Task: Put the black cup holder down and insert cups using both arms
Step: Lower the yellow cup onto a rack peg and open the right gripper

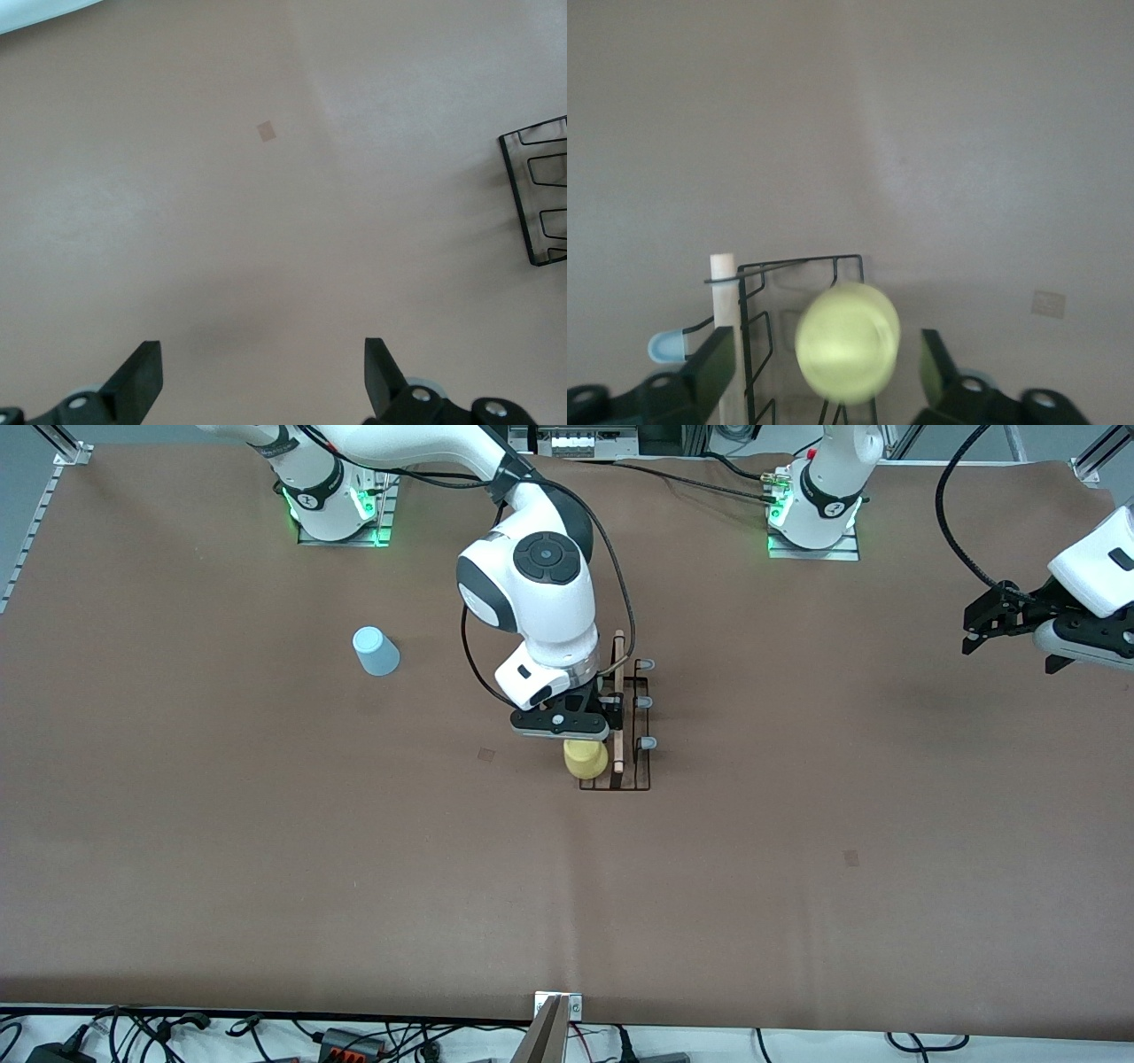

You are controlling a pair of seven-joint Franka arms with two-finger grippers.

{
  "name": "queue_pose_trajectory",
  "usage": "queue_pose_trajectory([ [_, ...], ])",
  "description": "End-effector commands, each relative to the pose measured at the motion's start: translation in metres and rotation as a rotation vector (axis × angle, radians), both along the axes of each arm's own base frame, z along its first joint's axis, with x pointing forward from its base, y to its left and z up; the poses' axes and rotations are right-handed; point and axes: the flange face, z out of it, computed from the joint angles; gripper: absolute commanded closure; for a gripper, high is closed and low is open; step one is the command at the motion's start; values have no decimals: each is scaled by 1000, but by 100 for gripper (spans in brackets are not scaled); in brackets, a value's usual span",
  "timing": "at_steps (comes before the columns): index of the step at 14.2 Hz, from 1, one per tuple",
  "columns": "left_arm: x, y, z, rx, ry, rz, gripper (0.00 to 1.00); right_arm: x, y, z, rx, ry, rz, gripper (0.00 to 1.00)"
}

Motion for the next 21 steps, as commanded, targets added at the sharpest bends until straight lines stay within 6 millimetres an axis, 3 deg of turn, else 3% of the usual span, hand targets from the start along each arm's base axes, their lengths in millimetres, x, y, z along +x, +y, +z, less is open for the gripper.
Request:
queue_pose_trajectory([
  [1, 4, 2, 5, -8, -4, -21, 0, 12, -30, 37, -1, 14, -47, 0],
  [2, 4, 3, 5, -8, -4, -20, 0, 17, -47, 57, 4, 20, -70, 0],
  [4, 4, 2, 5, -8, -4, -21, 0, 27, -107, 100, 6, 35, -108, 0],
  [6, 4, 2, 5, -8, -4, -21, 0, 31, -182, 134, -11, 28, -114, 0],
  [8, 4, 3, 5, -8, -4, -20, 0, 42, -273, 159, -62, 46, -133, 0],
  [11, 4, 2, 5, -8, -4, -21, 0, 60, -397, 172, -115, 143, -126, 0],
  [13, 4, 2, 4, -8, -3, -20, 0, 60, -459, 186, -129, 155, -98, 0],
  [15, 4, 2, 5, -8, -4, -21, 0, 52, -496, 197, -143, 186, -79, 0],
  [17, 4, 2, 5, -8, -4, -21, 0, 42, -520, 209, -155, 223, -3, 0],
  [19, 4, 2, 5, -8, -4, -20, 0, 40, -527, 211, -165, 243, 115, 0],
  [21, 4, 2, 5, -8, -4, -21, 0, 41, -526, 212, -150, 245, 124, 0],
])
